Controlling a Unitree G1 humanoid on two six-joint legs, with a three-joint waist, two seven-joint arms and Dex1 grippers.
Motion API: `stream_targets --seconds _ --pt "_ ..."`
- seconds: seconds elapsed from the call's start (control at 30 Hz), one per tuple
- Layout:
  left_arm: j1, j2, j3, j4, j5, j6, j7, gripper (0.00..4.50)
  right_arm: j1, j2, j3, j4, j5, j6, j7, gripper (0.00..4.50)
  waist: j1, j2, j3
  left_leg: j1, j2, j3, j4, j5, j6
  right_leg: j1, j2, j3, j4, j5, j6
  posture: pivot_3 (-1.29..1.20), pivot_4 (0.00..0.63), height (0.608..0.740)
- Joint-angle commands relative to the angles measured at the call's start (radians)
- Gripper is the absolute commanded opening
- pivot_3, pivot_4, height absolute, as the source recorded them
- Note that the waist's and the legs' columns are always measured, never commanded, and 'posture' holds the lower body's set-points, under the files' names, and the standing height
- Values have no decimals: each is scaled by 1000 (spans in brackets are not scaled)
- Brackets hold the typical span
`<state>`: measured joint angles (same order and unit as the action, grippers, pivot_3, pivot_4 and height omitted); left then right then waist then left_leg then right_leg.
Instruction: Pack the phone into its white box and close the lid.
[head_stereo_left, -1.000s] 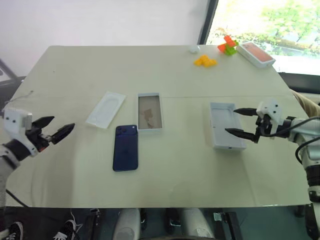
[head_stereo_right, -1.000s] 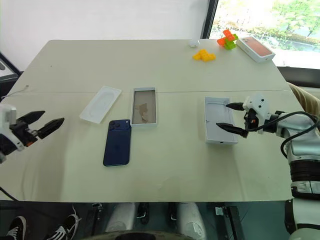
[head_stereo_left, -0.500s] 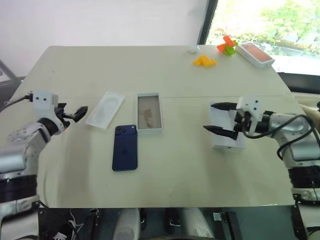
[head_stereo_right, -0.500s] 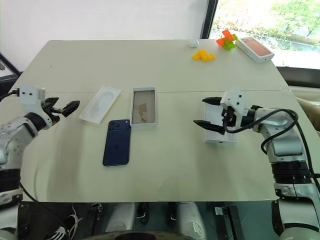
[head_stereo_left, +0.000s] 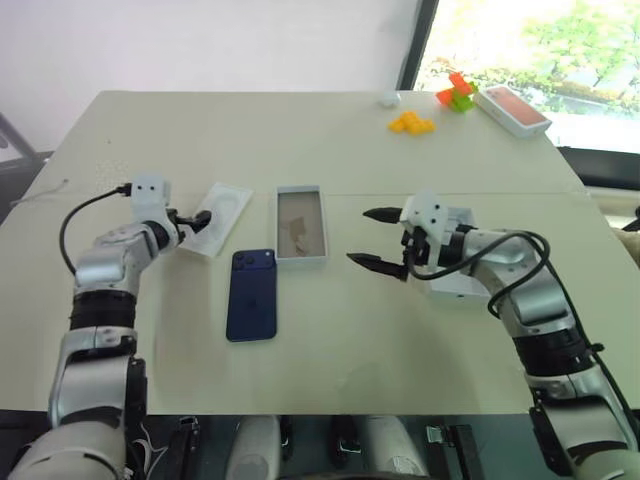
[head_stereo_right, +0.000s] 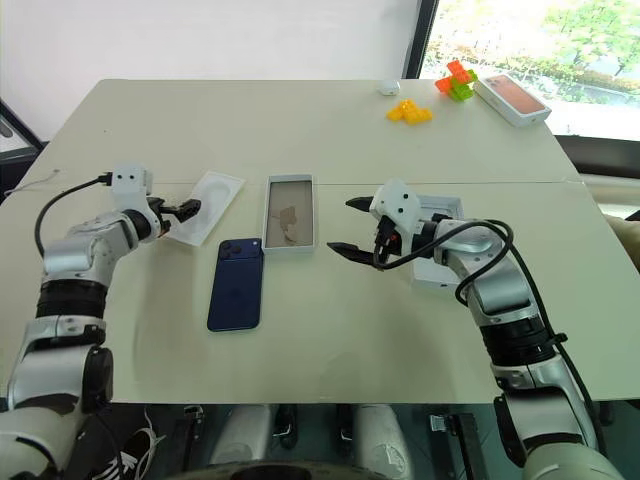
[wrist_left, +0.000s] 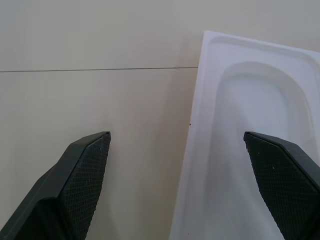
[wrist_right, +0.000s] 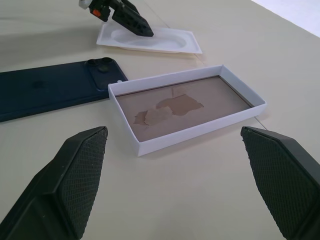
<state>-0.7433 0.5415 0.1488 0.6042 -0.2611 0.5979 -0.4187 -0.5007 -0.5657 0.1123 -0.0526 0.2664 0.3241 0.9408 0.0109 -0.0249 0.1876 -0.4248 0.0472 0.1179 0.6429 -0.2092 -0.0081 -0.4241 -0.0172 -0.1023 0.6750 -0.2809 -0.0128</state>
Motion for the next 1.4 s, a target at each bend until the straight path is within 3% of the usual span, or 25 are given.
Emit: stream_targets --seconds 0.03,0.17,0.23,0.3,0.5,0.53,0.67,1.0,1.13,1.23,1.4 --pt "-35 -3 -42 15 35 -3 -43 4481 -13 7 -20 -22 -1 -33 -14 4474 0 0 0 0 0 0 1 0 0 0 0 0 1 0 0 0 150 737" --pt "-32 -2 -41 34 43 23 -57 4481 -11 5 -24 -22 -3 -36 -21 4474 -1 0 0 0 0 0 3 0 1 0 -1 0 4 0 0 0 150 737" --pt "-32 -3 -25 44 34 39 -59 3956 -7 4 -26 -24 -2 -39 -23 4500 0 0 0 0 0 0 3 -1 1 0 -1 0 4 0 0 0 150 737" --pt "-22 0 -21 39 35 53 -59 3180 -3 3 -28 -24 -4 -48 -26 4500 0 0 0 0 0 0 3 -1 2 0 -1 0 5 0 0 0 150 737" --pt "-7 -2 -5 24 37 66 -55 188 -6 2 -31 -18 -2 -58 -29 4500 2 0 -1 0 0 0 4 -1 2 0 -1 0 5 0 0 0 150 737" --pt "-4 -3 -1 21 38 69 -53 17 -8 4 -30 -17 1 -57 -28 4500 2 0 -1 0 0 0 4 -1 2 0 -1 0 5 0 0 0 150 737" --pt "11 -19 52 -12 2 110 -38 17 -22 9 -30 -5 -1 -64 -33 4500 0 0 -1 1 0 0 4 -1 2 0 -1 0 6 0 0 0 150 737" --pt "55 -139 455 -326 -365 391 130 17 -14 -4 -31 9 -11 -83 -30 4500 -1 -1 -1 0 0 -1 5 -1 2 0 -1 0 6 0 0 0 150 737" --pt "109 -213 465 -551 -449 510 225 17 -17 -10 -34 31 -17 -97 -29 4500 -2 -1 -1 0 0 -1 4 -1 1 0 -1 0 6 0 0 0 150 737" --pt "78 -316 537 -603 -541 568 342 17 -31 -15 -37 64 -25 -115 -21 4500 3 -2 -1 0 -1 -2 5 -1 1 1 -1 0 6 0 0 0 150 737" --pt "80 -437 421 -729 -519 561 455 17 -46 -39 -50 126 -54 -160 -17 4500 2 -3 -1 0 -1 -2 5 -1 2 1 -1 0 6 -1 1 0 150 737"
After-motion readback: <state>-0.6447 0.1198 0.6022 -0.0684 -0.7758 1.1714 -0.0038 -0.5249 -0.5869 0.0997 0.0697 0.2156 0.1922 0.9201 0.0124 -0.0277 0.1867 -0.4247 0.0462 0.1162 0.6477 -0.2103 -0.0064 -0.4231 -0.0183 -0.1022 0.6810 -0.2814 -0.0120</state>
